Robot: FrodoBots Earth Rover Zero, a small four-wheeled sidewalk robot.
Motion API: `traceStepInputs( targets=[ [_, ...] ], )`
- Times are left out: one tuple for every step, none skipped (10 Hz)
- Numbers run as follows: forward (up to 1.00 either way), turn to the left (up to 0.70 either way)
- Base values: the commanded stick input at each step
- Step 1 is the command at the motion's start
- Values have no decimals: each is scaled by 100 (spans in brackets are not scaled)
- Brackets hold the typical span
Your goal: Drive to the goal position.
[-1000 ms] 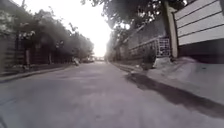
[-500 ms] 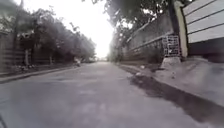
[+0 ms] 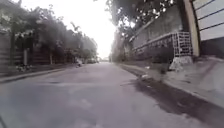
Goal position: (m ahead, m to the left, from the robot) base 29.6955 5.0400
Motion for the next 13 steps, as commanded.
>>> traceStepInputs(
  targets=[
    [100, 0],
    [100, 0],
    [100, 0],
    [100, 0],
    [100, 0],
    [100, 0],
    [100, 0],
    [100, 0],
    [100, 0],
    [100, 0],
    [100, 0],
    [100, 0],
    [100, 0]
  ],
)
